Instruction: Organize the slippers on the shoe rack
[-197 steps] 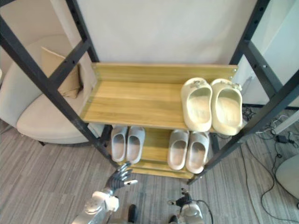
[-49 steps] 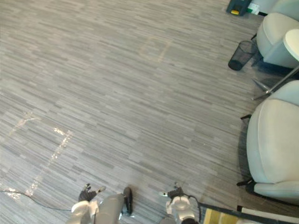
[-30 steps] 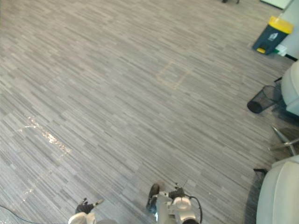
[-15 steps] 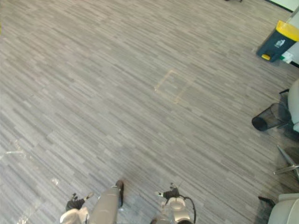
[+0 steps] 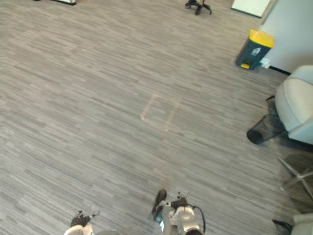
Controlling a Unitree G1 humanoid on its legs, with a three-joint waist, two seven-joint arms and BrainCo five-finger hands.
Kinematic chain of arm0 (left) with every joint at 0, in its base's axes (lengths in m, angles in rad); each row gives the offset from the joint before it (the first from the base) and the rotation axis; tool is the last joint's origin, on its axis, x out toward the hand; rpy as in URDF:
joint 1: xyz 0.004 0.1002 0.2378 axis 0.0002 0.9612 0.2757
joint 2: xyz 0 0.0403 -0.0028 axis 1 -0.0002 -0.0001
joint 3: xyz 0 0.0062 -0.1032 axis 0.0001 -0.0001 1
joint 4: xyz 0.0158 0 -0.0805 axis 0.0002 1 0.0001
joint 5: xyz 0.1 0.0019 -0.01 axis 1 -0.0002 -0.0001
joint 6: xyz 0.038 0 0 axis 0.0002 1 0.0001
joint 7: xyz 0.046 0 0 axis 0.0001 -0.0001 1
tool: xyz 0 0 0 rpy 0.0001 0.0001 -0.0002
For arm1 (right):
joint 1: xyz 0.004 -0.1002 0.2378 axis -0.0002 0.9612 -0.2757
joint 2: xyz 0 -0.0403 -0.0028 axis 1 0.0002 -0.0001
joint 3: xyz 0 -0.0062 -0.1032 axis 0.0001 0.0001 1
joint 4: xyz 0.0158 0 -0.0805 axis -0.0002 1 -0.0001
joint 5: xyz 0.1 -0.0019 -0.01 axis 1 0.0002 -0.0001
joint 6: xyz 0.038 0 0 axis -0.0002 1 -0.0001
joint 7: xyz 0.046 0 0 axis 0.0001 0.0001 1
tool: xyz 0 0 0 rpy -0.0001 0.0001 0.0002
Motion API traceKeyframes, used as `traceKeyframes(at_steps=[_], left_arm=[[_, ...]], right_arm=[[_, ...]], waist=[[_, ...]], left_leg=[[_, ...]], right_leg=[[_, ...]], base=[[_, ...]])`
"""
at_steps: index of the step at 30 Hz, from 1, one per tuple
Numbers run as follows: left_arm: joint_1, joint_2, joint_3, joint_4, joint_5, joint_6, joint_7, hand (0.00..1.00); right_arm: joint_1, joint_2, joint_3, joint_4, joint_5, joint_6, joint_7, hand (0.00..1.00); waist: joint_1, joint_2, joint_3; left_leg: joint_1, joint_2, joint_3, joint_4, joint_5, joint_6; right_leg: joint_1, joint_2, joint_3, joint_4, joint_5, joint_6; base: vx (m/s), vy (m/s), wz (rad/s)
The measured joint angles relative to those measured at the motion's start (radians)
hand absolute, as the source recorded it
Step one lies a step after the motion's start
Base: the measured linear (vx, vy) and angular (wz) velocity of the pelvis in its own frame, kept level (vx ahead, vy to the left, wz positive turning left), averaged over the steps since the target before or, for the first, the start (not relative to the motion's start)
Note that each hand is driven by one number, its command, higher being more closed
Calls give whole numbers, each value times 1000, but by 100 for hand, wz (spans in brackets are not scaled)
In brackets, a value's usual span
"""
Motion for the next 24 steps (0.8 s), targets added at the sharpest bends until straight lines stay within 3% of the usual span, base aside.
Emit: traceKeyframes(at_steps=[1, 2, 3, 4, 5, 6, 7, 10, 11, 12, 13, 14, 15, 18, 19, 20, 21, 23, 24], left_arm=[[5, -8, 5, -3, 0, 1, 0, 0], [30, -33, 23, -8, 0, 4, 0, 0], [38, -40, 25, -17, 0, 6, -1, 0], [38, -38, 25, -18, 0, 6, -1, 0], [35, -23, 16, -27, 0, 6, 0, 0], [35, -10, -4, -36, 0, 3, 1, 0], [35, -4, -5, -36, 0, 3, 1, 0], [44, -3, -4, -43, -1, 3, 1, 0], [47, -10, -3, -57, -2, 2, 2, 0], [52, -16, -4, -65, -2, 1, 2, 0], [56, -20, -2, -64, -3, 0, 2, 0], [55, -11, 1, -71, -3, 1, 3, 0], [51, -6, 0, -83, -2, -2, 3, 0], [49, 3, -14, -72, -1, 1, 3, 0], [47, 12, -31, -67, 0, 4, 3, 0], [42, 18, -43, -58, 0, 7, 2, 0], [35, 19, -43, -52, 0, 10, 2, 0], [25, 23, -41, -50, 1, 13, 2, 0], [12, 21, -41, -49, 1, 12, 1, 0]], right_arm=[[0, 0, 2, -1, -5, 0, 0, 0], [1, -1, 18, -2, -6, 3, -2, 0], [0, 5, 21, -1, -5, 8, -4, 0], [0, 7, 21, 0, -5, 9, -4, 0], [5, 12, 33, 5, -3, 12, -5, 0], [7, 12, 44, 4, -3, 12, -7, 0], [5, 12, 44, 3, -2, 12, -8, 0], [-9, 12, 49, -1, -3, 8, -13, 0], [-9, 11, 48, 2, -3, 7, -13, 0], [1, 11, 49, 5, -4, 8, -14, 0], [5, 10, 51, 9, -4, 8, -13, 0], [8, 10, 59, 11, -4, 8, -11, 0], [12, 11, 31, 1, -9, 8, -14, 0], [20, 11, 2, 0, -25, -2, -13, 0], [35, 11, -9, 1, -25, -1, -13, 0], [48, 7, -11, 1, -25, 0, -12, 0], [55, 7, -9, 1, -25, 0, -10, 0], [53, 7, -10, -20, -25, -3, -10, 0], [48, 10, -11, -31, -25, -5, -9, 0]], waist=[[1, 12, 0], [11, 60, 4], [27, 72, 5], [28, 70, 5], [38, 52, 14], [52, 24, 18], [53, 16, 20], [60, -4, 31], [72, -10, 37], [94, -8, 34], [106, -10, 31], [118, -34, 21], [120, -55, 10], [113, -54, 8], [107, -53, 9], [99, -49, 12], [89, -45, 13], [67, -39, 14], [52, -36, 12]], left_leg=[[-29, 16, -12, 70, 22, 3], [-137, 89, -29, 343, 186, 7], [-224, 118, -37, 490, 136, -16], [-235, 118, -36, 500, 129, -18], [-292, 105, -28, 506, 86, -18], [-349, 76, 4, 432, 46, -10], [-373, 68, 14, 398, 37, -4], [-472, -9, 22, 55, 54, 4], [-473, -46, 1, -127, 116, -11], [-468, -68, -18, -274, 253, -16], [-451, -74, -17, -277, 313, -11], [-452, -102, -6, -253, 318, 36], [-454, -124, 14, -226, 264, 55], [-376, -151, 26, -209, 186, 81], [-324, -167, 26, -209, 152, 91], [-261, -182, 19, -210, 123, 97], [-215, -185, 14, -216, 109, 102], [-115, -186, -3, -279, 96, 109], [-71, -175, -16, -319, 95, 109]], right_leg=[[14, 16, 1, -6, -11, -3], [81, 80, 35, -43, -40, -23], [137, 110, 67, -60, -64, -38], [144, 110, 71, -62, -67, -37], [197, 108, 90, -88, -80, -38], [254, 92, 122, -131, -88, -24], [273, 87, 132, -144, -93, -20], [379, 53, 176, -223, -118, 20], [412, 35, 185, -228, -136, 48], [441, 21, 204, -229, -170, 88], [458, 15, 218, -232, -184, 101], [475, -16, 215, -227, -206, 115], [459, -54, 197, -167, -210, 119], [394, -115, 188, 112, -185, 161], [330, -154, 198, 317, -143, 176], [259, -195, 208, 536, -115, 160], [217, -209, 207, 649, -116, 160], [119, -209, 166, 715, -159, 140], [61, -194, 120, 649, -190, 128]], base=[[661, -206, -43], [547, -6, -73], [547, -6, -72], [433, 23, -49], [522, -13, -37], [522, -13, -42], [508, 13, -39], [526, 159, -32], [475, 244, -41], [598, 310, -48], [432, 241, -41], [637, 272, -19], [622, 250, -12], [534, 247, -8], [503, 231, 21], [502, 202, 35], [497, 149, 38], [537, 86, 39], [476, 32, 37]])
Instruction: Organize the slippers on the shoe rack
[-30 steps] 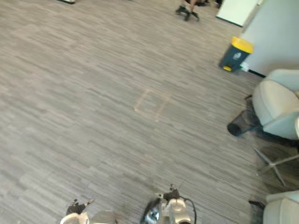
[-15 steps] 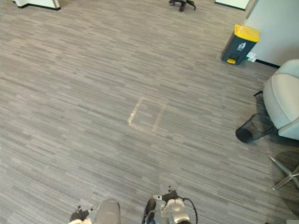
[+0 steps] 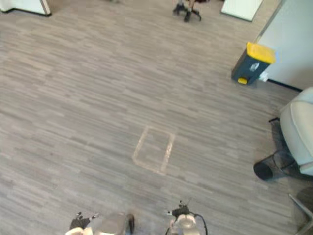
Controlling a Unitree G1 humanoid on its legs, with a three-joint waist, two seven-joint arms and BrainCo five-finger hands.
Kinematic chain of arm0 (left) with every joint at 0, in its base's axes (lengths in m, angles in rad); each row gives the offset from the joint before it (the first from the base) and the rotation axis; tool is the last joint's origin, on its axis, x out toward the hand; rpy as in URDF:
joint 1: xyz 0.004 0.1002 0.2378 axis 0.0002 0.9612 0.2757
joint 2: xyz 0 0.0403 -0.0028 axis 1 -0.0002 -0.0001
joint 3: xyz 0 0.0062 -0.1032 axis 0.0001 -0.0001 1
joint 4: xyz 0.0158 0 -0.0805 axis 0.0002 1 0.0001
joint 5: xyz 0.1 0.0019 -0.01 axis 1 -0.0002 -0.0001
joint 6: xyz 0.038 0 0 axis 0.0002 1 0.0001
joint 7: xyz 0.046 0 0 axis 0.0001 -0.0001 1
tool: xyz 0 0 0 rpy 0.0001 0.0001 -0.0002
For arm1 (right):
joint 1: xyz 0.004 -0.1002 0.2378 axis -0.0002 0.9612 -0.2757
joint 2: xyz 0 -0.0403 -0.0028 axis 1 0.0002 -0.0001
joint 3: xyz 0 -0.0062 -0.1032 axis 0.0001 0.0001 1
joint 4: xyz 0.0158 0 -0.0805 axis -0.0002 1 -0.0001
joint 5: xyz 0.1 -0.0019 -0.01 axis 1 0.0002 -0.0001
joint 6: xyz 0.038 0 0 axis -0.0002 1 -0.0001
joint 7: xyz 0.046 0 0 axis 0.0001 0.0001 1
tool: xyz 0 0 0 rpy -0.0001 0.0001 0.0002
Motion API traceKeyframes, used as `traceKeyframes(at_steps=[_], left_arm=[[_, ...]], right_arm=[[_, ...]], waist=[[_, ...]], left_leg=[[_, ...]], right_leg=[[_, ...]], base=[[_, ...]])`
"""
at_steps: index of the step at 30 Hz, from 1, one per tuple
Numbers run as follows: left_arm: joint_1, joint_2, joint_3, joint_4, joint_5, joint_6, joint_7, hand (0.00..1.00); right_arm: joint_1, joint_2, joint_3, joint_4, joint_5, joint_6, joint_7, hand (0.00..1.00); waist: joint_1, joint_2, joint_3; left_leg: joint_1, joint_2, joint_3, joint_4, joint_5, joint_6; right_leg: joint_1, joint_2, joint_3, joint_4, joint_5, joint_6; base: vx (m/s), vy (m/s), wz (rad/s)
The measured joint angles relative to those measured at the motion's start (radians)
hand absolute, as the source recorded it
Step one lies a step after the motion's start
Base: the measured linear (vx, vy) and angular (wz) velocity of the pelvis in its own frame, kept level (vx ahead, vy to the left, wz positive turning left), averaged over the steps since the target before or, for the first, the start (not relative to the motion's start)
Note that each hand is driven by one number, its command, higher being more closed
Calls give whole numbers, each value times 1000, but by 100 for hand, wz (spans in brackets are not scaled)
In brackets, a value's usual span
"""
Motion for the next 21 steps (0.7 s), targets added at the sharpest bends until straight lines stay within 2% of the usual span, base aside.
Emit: traceKeyframes(at_steps=[1, 3, 5, 6, 8, 9, 10, 11, 12, 13, 14, 15, 16, 17, 19, 20, 21], left_arm=[[-11, -2, 0, 4, 0, 0, 0, 0], [-32, -6, 1, 23, 0, 1, 0, 0], [-29, -9, -3, 26, 2, -2, -4, 0], [-30, -10, -7, 27, 4, -2, -6, 0], [-12, -15, -7, 26, 17, -2, -14, 0], [7, -30, -7, 43, 30, -1, -24, 0], [7, -40, -6, 45, 34, 2, -25, 0], [9, -52, 1, 42, 39, 1, -26, 0], [8, -63, 11, 41, 42, 3, -29, 0], [8, -69, 25, 40, 44, 3, -31, 0], [7, -73, 34, 39, 48, 3, -33, 0], [-6, -62, 32, 33, 48, 3, -41, 0], [-10, -42, 19, 21, 49, 2, -41, 0], [-9, -39, 18, 18, 49, 1, -42, 0], [-2, -34, 17, -10, 48, 0, -40, 0], [-6, -32, 16, -19, 47, -1, -40, 0], [-6, -31, 15, -23, 47, -1, -39, 0]], right_arm=[[0, 1, -4, -7, 0, -1, 0, 0], [-10, -6, -35, -10, 1, -5, 0, 0], [-13, -2, -38, -11, 1, -5, 1, 0], [-16, -2, -43, -9, 0, -3, 2, 0], [1, -3, -59, -9, 0, 3, 5, 0], [8, 1, -78, -12, 0, 3, 5, 0], [8, 1, -86, -9, -1, 3, 5, 0], [9, 2, -83, -7, 0, 5, 7, 0], [10, 2, -74, -13, 1, 4, 6, 0], [9, 1, -63, -13, 1, 5, 5, 0], [8, 3, -51, -7, 2, 7, 5, 0], [9, 3, -25, -3, 5, 16, 6, 0], [12, 3, -24, -3, 14, 17, 4, 0], [12, 3, -26, -3, 17, 18, 3, 0], [-5, 3, -28, -6, 22, 16, -4, 0], [-10, 3, -28, -5, 22, 16, -4, 0], [-10, 3, -29, -4, 22, 16, -4, 0]], waist=[[-4, 4, 1], [-7, 16, 10], [-16, 18, 9], [-17, 14, 8], [-25, 15, -31], [-33, 36, -65], [-32, 53, -78], [-33, 75, -87], [-36, 106, -85], [-37, 118, -86], [-33, 126, -79], [-27, 110, -65], [-17, 84, -53], [-15, 78, -53], [-3, 53, -49], [0, 47, -39], [0, 47, -38]], left_leg=[[23, 8, -4, -19, -5, -3], [114, 28, -3, -78, -13, -10], [169, 35, 2, -114, -47, -34], [217, 32, 1, -132, -84, -53], [267, 34, -21, -136, -140, -72], [282, 62, -50, -106, -154, -87], [265, 88, -53, -56, -153, -88], [212, 121, -58, 85, -143, -105], [113, 161, -73, 346, -76, -152], [56, 175, -92, 477, -20, -162], [-20, 203, -99, 655, -21, -172], [-91, 224, -78, 779, -55, -162], [-140, 228, -58, 787, -89, -144], [-150, 228, -53, 779, -98, -137], [-255, 219, -55, 615, -132, -129], [-288, 186, -108, 478, -131, -130], [-297, 167, -137, 423, -125, -135]], right_leg=[[-35, 11, -26, -54, -6, -6], [-94, 66, -92, -309, 9, -7], [-102, 108, -135, -564, 83, 4], [-104, 119, -153, -648, 123, -13], [-101, 131, -162, -653, 144, -70], [-99, 160, -158, -627, 223, -152], [-94, 180, -166, -616, 200, -162], [-71, 206, -181, -622, 183, -169], [-26, 253, -173, -636, 148, -184], [-3, 275, -157, -653, 137, -186], [42, 308, -131, -675, 120, -196], [115, 329, -90, -701, 98, -199], [186, 330, -47, -734, 88, -195], [197, 330, -36, -742, 87, -194], [267, 321, 51, -781, 83, -184], [286, 302, 95, -778, 67, -156], [290, 295, 107, -776, 60, -147]], base=[[466, 1, 27], [474, -21, 7], [473, -68, 23], [622, -134, 31], [741, -176, 40], [688, -146, 36], [691, -160, 20], [657, -200, -14], [642, -199, -28], [611, -125, -54], [584, -68, -73], [665, -62, -88], [528, -60, -71], [484, -29, -74], [477, 88, -111], [384, 190, -102], [337, 272, -77]])
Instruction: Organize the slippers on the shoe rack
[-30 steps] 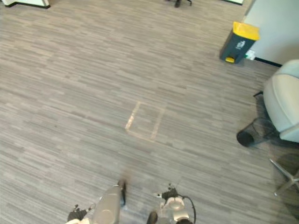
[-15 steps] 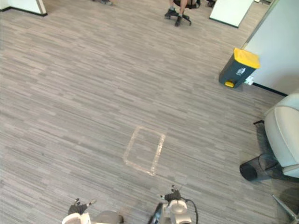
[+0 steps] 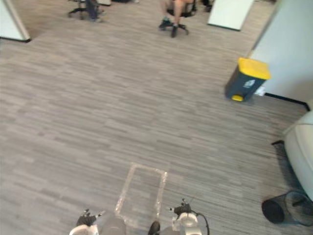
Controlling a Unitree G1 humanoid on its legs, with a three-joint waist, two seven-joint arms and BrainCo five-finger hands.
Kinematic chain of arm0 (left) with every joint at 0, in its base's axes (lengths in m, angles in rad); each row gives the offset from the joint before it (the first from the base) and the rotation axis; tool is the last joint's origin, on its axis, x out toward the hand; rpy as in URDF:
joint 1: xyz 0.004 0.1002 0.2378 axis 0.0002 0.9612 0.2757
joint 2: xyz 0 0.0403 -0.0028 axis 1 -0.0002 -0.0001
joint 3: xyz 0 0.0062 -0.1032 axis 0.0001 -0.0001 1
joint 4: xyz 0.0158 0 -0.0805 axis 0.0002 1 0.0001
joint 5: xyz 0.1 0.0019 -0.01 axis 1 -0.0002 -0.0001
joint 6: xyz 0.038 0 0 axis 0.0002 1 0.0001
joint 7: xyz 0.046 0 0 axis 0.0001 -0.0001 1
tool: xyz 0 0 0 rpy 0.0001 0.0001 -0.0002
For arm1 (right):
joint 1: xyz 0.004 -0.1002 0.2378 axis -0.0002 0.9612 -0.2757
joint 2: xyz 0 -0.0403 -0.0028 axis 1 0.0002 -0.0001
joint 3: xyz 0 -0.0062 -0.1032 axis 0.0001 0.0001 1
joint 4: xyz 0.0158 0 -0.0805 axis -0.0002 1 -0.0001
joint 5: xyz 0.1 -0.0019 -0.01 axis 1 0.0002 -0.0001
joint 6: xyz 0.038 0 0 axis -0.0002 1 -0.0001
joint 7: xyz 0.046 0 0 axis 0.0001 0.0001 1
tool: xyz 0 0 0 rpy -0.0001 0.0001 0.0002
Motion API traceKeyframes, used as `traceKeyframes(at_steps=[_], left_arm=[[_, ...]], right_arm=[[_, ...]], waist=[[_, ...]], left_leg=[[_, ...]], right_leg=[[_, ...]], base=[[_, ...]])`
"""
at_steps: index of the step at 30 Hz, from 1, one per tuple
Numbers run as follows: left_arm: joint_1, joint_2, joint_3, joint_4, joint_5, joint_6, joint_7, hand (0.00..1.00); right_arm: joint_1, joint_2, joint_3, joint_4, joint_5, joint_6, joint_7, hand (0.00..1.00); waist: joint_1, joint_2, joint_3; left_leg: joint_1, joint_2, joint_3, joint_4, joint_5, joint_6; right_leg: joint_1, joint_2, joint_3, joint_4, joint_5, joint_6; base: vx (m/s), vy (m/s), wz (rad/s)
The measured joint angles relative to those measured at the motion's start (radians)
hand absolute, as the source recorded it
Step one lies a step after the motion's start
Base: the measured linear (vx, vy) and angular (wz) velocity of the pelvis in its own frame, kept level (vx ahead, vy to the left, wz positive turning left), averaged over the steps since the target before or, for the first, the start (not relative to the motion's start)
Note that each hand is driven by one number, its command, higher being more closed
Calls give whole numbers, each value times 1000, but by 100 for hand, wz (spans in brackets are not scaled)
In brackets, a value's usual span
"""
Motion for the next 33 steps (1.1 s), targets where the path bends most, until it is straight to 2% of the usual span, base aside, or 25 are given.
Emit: traceKeyframes(at_steps=[1, 2, 3, 4, 6, 10, 12, 14, 15, 17, 19, 20, 21, 24, 27, 28, 29, 30, 31, 33], left_arm=[[0, 0, -2, 0, -1, -1, 2, 0], [-2, -1, -9, 2, -3, -3, 3, 0], [2, -2, -17, 11, -8, -3, 3, 0], [3, 7, -16, 23, -10, -4, 4, 0], [8, 20, -17, 22, -10, -5, 5, 0], [-1, 27, -15, 57, -10, 0, 18, 0], [0, 31, -15, 70, -10, 1, 19, 0], [2, 31, -20, 86, -10, 0, 18, 0], [8, 32, -26, 94, -10, -1, 17, 0], [12, 37, -31, 100, -11, -2, 16, 0], [22, 65, -58, 116, -10, -2, 11, 0], [19, 78, -62, 126, -10, -1, 3, 0], [17, 64, -78, 137, -8, 1, -6, 0], [16, 51, -85, 136, -7, -1, -5, 0], [26, 36, -57, 113, -6, 1, -9, 0], [39, 21, -43, 89, -6, -1, -8, 0], [47, 23, -42, 81, -7, -1, -8, 0], [52, 20, -44, 76, -7, -1, -8, 0], [52, 22, -54, 75, -8, -1, -8, 0], [57, 22, -65, 73, -8, 0, -4, 0]], right_arm=[[3, 0, -2, 2, 0, 0, 0, 0], [7, -1, -5, 2, 0, 0, -1, 0], [16, -1, -5, 9, 1, 1, -1, 0], [23, -2, 6, 21, 2, 2, 3, 0], [34, -1, -19, 25, 12, 3, 0, 0], [51, -1, -30, 13, 18, 5, 4, 0], [53, -2, -37, 11, 15, 3, 7, 0], [43, -3, -37, 18, 4, 0, 11, 0], [36, -7, -35, 37, -23, -5, 11, 0], [23, -10, -35, 49, -24, -4, 12, 0], [0, -12, -15, 85, -27, -2, 14, 0], [-4, -18, 3, 87, -30, -2, 17, 0], [-19, -37, 3, 90, -50, -2, 18, 0], [-17, -42, -5, 90, -55, -3, 18, 0], [1, -35, -17, 76, -52, -4, 18, 0], [6, -34, -4, 74, -50, -6, 16, 0], [7, -32, 8, 75, -46, -7, 13, 0], [1, -33, 10, 78, -42, -8, 11, 0], [-1, -35, 9, 80, -41, -8, 10, 0], [-2, -38, 5, 81, -32, -5, 8, 0]], waist=[[0, 0, 1], [-1, 6, 3], [4, 11, 0], [8, 2, -2], [8, -30, -23], [9, -23, -20], [8, -28, -21], [-1, -19, -20], [-2, -11, -20], [-1, -12, -19], [-1, -30, -16], [-2, -51, -10], [-6, -13, 2], [-7, 7, -3], [-9, 12, 3], [-6, 25, 4], [-3, 24, 5], [-1, 25, 2], [0, 25, 4], [1, 19, 8]], left_leg=[[-17, -39, -72, -120, 24, -11], [-17, -66, -137, -230, 90, -29], [7, -77, -147, -257, 176, -50], [29, -101, -127, -252, 206, -30], [39, -118, -58, -244, 163, -1], [140, -107, 71, -249, 110, 50], [224, -106, 145, -271, 88, 72], [308, -83, 191, -332, 87, 71], [350, -50, 229, -369, 87, 71], [379, -34, 262, -395, 86, 64], [409, -39, 313, -418, 83, 49], [414, -58, 301, -418, 73, 31], [427, -30, 252, -425, 74, 24], [434, 0, 238, -425, 69, 14], [289, 71, 142, -42, 104, -10], [230, 99, 109, 116, 171, 8], [184, 114, 97, 216, 201, 19], [150, 106, 87, 258, 152, 3], [128, 85, 85, 228, 104, -2], [120, 20, 62, 42, 49, -3]], right_leg=[[8, -19, 25, 4, -14, 23], [12, -31, 56, 12, -35, 52], [16, -40, 86, 29, -55, 75], [28, -65, 117, 40, -75, 100], [13, -114, 129, 82, -92, 122], [-114, -183, 79, 408, -91, 131], [-187, -276, -57, 615, -95, 125], [-187, -308, -183, 631, -130, 117], [-187, -295, -264, 547, -133, 119], [-196, -283, -305, 449, -120, 132], [-215, -256, -339, 214, 4, 134], [-214, -251, -329, 150, 112, 56], [-197, -209, -327, 131, 106, 59], [-193, -164, -325, 104, 73, 60], [-126, -107, -336, 57, 49, 48], [-89, -78, -320, 42, 35, 36], [-68, -60, -293, 30, 31, 30], [-53, -53, -260, 28, 28, 28], [-48, -53, -229, 23, 28, 29], [-46, -54, -159, 9, 37, 38]], base=[[277, 319, -58], [251, 337, -83], [247, 349, -85], [276, 315, -79], [293, 268, -67], [232, 212, -84], [242, 134, -87], [234, 49, -73], [219, 6, -69], [173, -38, -70], [266, -131, -89], [237, -192, -76], [169, -177, -54], [138, -130, -21], [111, -160, -2], [153, -109, -34], [216, -62, -56], [207, 8, -75], [204, 58, -91], [168, 106, -103]])
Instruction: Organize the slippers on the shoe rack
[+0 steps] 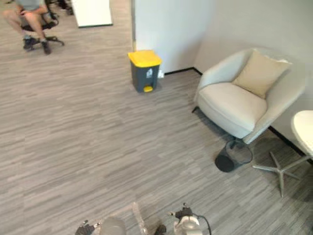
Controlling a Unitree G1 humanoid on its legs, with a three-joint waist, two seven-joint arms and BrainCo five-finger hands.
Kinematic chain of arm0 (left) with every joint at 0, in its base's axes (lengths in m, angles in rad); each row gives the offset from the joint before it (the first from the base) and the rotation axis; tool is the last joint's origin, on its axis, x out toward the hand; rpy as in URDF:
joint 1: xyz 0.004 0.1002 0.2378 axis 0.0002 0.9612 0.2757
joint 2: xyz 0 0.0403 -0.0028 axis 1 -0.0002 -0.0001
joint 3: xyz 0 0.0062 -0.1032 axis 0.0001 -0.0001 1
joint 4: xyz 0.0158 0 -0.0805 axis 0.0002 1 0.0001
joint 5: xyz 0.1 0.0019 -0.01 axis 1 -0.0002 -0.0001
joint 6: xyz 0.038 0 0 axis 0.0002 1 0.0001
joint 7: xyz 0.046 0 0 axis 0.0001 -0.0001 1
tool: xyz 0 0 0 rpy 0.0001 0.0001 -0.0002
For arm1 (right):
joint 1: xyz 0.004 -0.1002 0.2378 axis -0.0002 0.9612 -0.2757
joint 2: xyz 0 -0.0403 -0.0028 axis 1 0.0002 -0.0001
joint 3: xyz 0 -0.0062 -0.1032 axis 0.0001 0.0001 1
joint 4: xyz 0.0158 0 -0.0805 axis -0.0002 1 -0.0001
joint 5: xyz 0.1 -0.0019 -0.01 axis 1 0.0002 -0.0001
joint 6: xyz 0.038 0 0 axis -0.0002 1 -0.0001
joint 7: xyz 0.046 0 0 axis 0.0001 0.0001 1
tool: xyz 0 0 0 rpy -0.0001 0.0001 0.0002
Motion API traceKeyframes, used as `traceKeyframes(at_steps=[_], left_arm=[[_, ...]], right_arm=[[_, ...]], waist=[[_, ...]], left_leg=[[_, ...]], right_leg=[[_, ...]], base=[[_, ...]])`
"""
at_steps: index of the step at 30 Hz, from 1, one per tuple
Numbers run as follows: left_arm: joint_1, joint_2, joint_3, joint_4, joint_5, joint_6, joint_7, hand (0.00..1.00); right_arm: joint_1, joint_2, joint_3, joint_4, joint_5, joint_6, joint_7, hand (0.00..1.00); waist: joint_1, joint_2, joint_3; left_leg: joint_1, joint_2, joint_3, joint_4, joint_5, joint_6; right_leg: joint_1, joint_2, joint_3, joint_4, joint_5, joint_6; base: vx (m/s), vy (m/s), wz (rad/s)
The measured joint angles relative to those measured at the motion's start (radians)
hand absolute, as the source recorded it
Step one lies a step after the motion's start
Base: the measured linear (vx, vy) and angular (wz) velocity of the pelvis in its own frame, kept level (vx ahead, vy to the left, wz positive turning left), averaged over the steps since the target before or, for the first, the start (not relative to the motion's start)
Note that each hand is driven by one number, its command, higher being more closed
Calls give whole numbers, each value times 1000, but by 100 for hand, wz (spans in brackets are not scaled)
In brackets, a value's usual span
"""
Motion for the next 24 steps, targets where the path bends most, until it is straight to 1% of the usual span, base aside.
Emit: traceKeyframes(at_steps=[1, 2, 3, 4, 5, 6, 7, 9, 12, 17, 18, 19, 20, 21, 22, 23, 24], left_arm=[[0, -3, 1, -1, 0, 0, 2, 0], [1, -8, 1, 0, 0, 1, 4, 0], [1, -9, 3, -1, -1, 1, 4, 0], [-1, -6, 7, -1, -2, 1, 4, 0], [2, 1, 13, -3, -2, -2, 5, 0], [-3, -3, 13, -3, -2, -3, 5, 0], [-2, -3, 13, -2, -2, -3, 4, 0], [-3, -6, 31, 14, -2, -9, 4, 0], [-20, -7, 49, 40, -1, -11, 3, 0], [-38, -10, 51, 44, -1, -12, 3, 0], [-39, -11, 51, 45, -1, -12, 3, 0], [-40, -13, 51, 45, -1, -13, 4, 0], [-37, -14, 52, 44, -3, -14, 4, 0], [-37, -10, 50, 44, -2, -16, 4, 0], [-37, -7, 50, 44, -2, -17, 4, 0], [-36, -7, 50, 44, -2, -17, 5, 0], [-32, -7, 50, 44, -2, -18, 4, 0]], right_arm=[[0, -1, -5, -3, 13, 2, -2, 0], [2, -1, -5, -7, 13, 1, -6, 0], [6, 2, -3, -8, 13, 1, -6, 0], [11, 3, -3, -13, 13, 1, -6, 0], [24, 15, -2, -29, 13, 2, -5, 0], [37, 18, -3, -45, 12, 1, -4, 0], [49, 21, -4, -44, 12, 2, -4, 0], [55, 26, 0, -44, 10, 3, 0, 0], [63, 33, -1, -47, 11, 1, 0, 0], [63, 33, 7, -46, 10, 2, 3, 0], [62, 33, 8, -46, 9, 2, 5, 0], [58, 33, 8, -47, 9, 2, 6, 0], [55, 31, 7, -47, 9, 2, 8, 0], [50, 31, 6, -47, 8, 3, 10, 0], [52, 31, 5, -44, 8, 3, 12, 0], [58, 31, 0, -43, 7, 2, 12, 0], [61, 32, -4, -43, 5, 2, 12, 0]], waist=[[1, 4, -2], [1, 12, -6], [12, 19, -12], [23, 16, -9], [30, 4, -18], [30, -2, -21], [31, 5, -21], [33, -3, -44], [31, -7, -57], [32, -7, -60], [32, -6, -60], [32, -2, -59], [33, 6, -58], [33, -2, -58], [32, -7, -57], [32, -11, -60], [33, -13, -62]], left_leg=[[3, -40, -57, -123, 0, -1], [7, -96, -176, -269, 11, -8], [24, -138, -237, -288, 47, -29], [48, -172, -264, -310, 33, -9], [75, -220, -306, -328, 11, -4], [101, -227, -282, -320, 13, 19], [110, -222, -257, -322, 19, 29], [144, -222, -184, -346, 20, 30], [168, -226, -137, -378, 21, 32], [200, -221, -80, -396, 22, 35], [202, -215, -60, -395, 22, 35], [211, -203, -23, -397, 23, 36], [218, -195, 15, -407, 25, 39], [236, -199, 43, -420, 25, 39], [258, -206, 71, -433, 24, 40], [272, -205, 96, -432, 22, 43], [284, -207, 104, -436, 21, 45]], right_leg=[[-4, 0, 33, -1, 2, 3], [-23, 2, 78, 8, 0, 7], [-36, 3, 129, 21, -5, 15], [-37, 2, 162, 22, -6, 22], [-35, -13, 179, 32, 6, 38], [-31, -18, 215, 44, 12, 56], [-30, -18, 230, 42, 11, 58], [-33, -21, 283, 37, 11, 59], [-43, -25, 321, 21, 17, 69], [-65, -22, 349, 45, 17, 71], [-80, -21, 332, 65, 19, 73], [-101, -25, 272, 98, 22, 68], [-112, -45, 173, 139, 0, 38], [-126, -93, 41, 211, -43, 4], [-123, -157, -113, 289, -86, -11], [-117, -182, -192, 311, -96, -16], [-110, -180, -220, 308, -96, -18]], base=[[133, 171, -128], [109, 195, -144], [115, 203, -142], [167, 185, -120], [259, 254, -107], [255, 258, -87], [229, 256, -90], [182, 164, -85], [160, 121, -60], [78, 62, -46], [33, 38, -75], [9, 16, -83], [-9, -11, -82], [-17, -33, -66], [-23, -40, -56], [-26, -71, -51], [-1, -103, -54]])
